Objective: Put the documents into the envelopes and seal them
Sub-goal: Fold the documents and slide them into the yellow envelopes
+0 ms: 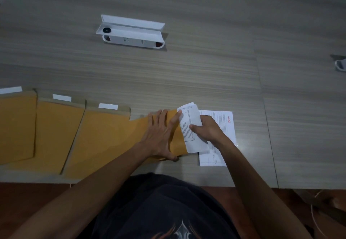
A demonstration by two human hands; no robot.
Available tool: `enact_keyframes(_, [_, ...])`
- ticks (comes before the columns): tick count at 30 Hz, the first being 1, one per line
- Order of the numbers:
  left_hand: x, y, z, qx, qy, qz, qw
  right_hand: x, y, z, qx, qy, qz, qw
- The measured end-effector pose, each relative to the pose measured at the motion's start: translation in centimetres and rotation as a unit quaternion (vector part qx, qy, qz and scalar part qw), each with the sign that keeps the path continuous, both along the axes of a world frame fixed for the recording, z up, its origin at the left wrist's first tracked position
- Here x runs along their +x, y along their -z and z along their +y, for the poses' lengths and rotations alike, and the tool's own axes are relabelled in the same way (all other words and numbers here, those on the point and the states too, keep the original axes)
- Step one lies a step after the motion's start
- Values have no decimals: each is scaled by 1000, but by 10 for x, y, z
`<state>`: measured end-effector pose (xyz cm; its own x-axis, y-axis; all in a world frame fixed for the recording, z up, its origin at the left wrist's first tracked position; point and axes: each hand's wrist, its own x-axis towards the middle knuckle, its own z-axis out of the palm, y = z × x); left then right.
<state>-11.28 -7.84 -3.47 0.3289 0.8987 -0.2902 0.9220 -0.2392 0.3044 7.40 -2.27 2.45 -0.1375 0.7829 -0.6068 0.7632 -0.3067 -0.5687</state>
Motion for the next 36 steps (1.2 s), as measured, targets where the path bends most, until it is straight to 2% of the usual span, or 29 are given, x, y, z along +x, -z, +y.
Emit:
enact_keyframes(5, [0,-2,1,1,3,-6,1000,-12,2,-5,25,-18,-46,998])
enact_keyframes(14, [-2,-7,1,12,22,-12,1000,-20,-1,-8,38,-4,-60,997])
enact_keyframes(25, [-3,-7,6,28,28,-10,999,-27,-6,-10,9,5,-31,999])
enact_keyframes(29, [-11,-5,7,32,28,-8,999,-20,-9,-12,70,65,-42,995])
enact_keyframes(36, [-8,-7,9,43,26,-31,998,-29,-10,-12,63,95,-13,993])
